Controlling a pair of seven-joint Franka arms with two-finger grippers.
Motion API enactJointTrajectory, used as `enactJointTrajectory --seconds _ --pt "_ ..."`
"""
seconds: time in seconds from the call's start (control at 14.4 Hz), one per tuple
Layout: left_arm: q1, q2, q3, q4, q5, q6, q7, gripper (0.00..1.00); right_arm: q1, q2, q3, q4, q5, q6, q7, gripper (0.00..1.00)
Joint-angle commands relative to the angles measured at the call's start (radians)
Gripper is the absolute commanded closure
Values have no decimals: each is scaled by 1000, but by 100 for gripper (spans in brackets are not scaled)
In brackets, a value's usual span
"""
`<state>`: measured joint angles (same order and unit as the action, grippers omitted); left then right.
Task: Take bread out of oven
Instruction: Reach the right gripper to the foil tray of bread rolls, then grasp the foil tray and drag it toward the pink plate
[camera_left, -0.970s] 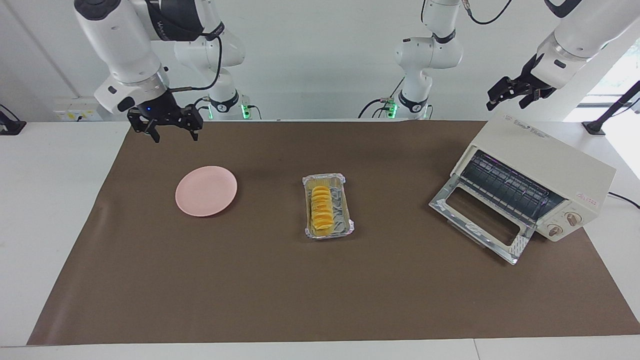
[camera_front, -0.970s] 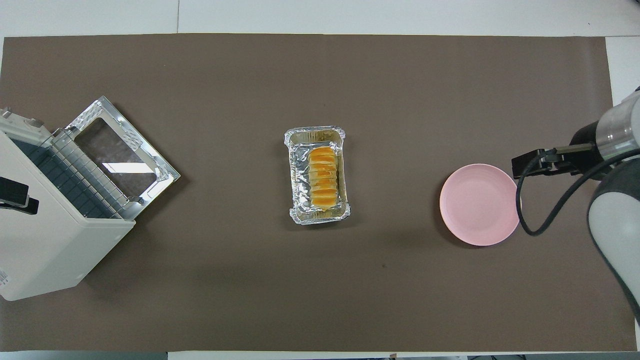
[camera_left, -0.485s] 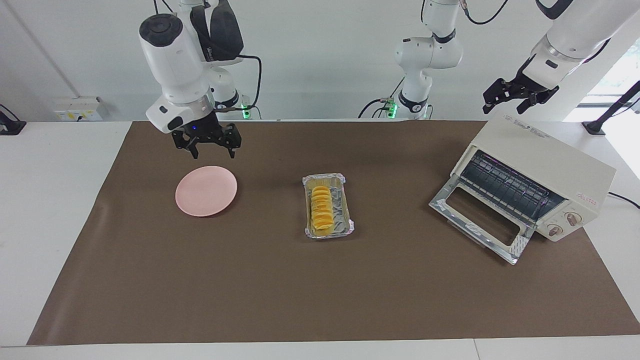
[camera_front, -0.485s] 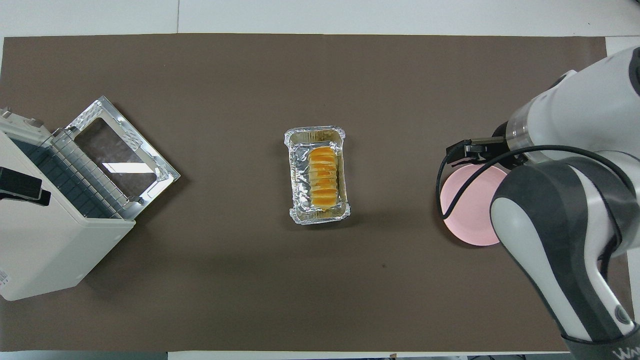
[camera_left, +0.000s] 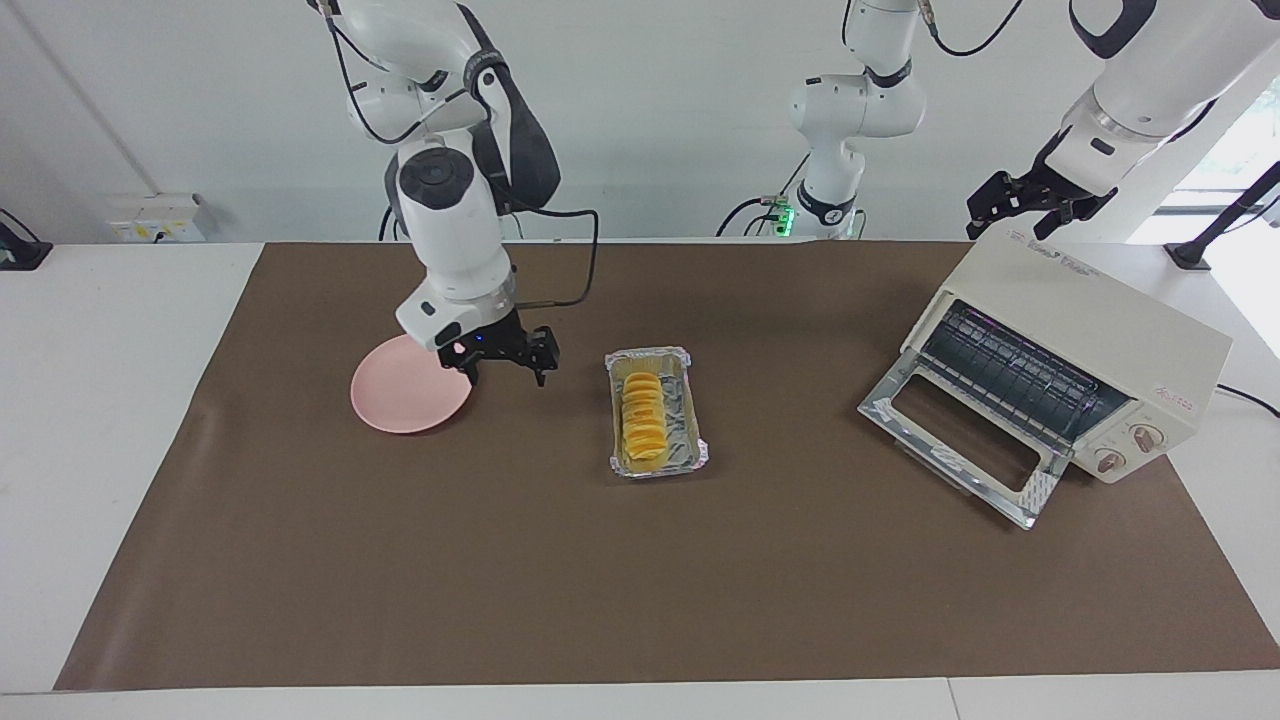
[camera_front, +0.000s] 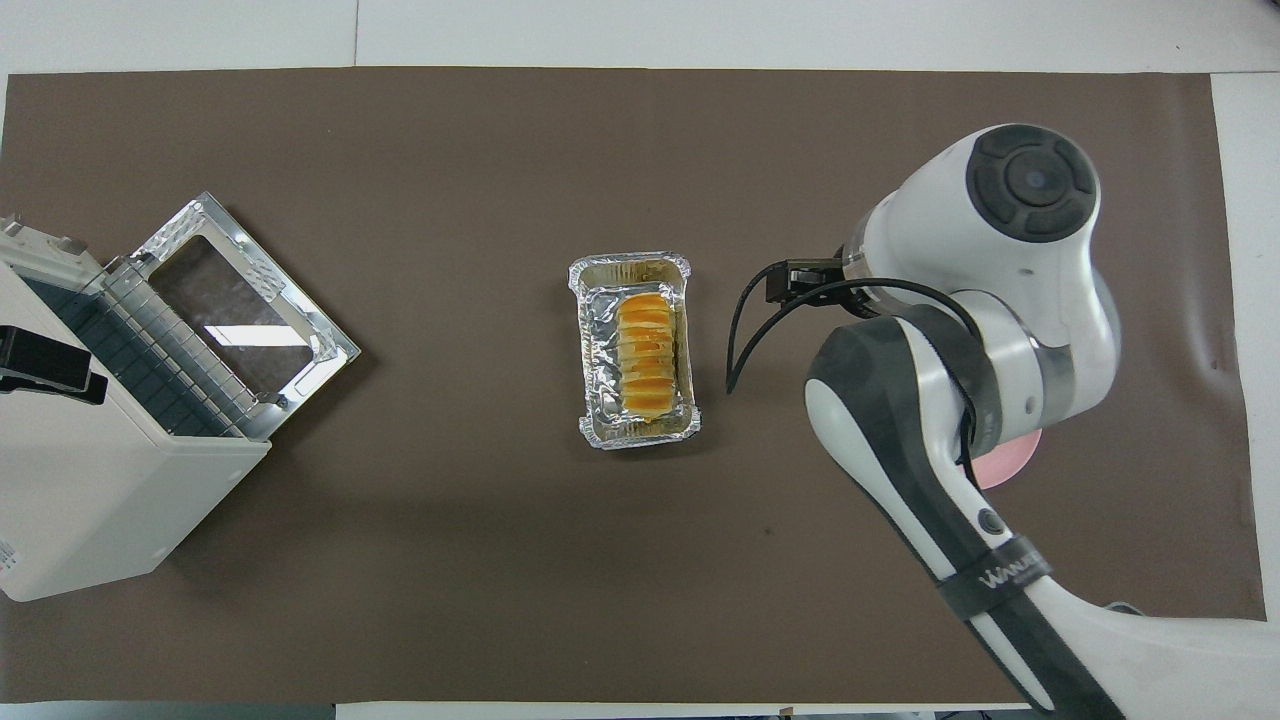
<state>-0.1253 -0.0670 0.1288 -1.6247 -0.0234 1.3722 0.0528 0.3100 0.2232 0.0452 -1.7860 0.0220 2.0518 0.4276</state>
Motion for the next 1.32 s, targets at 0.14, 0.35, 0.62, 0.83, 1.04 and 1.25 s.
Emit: enactJointTrajectory --seconds 0.14,0.35,0.62,0.83,1.04,1.25 --pt "9 -36 -43 -77 17 21 6 0 63 117 -2 42 15 97 108 0" --pt "3 -33 -49 -66 14 22 -42 0 116 171 -2 74 45 108 201 0" --pt "0 -27 -52 -46 7 28 -50 0 126 211 -2 76 59 175 206 0" --pt "1 -31 -51 -50 8 28 -53 0 149 241 -4 63 44 220 197 0" --pt "13 -33 -49 -50 8 25 -53 0 155 245 -4 56 23 228 157 0" --pt "12 -33 -49 -50 8 25 -54 0 155 245 -4 40 7 231 105 8"
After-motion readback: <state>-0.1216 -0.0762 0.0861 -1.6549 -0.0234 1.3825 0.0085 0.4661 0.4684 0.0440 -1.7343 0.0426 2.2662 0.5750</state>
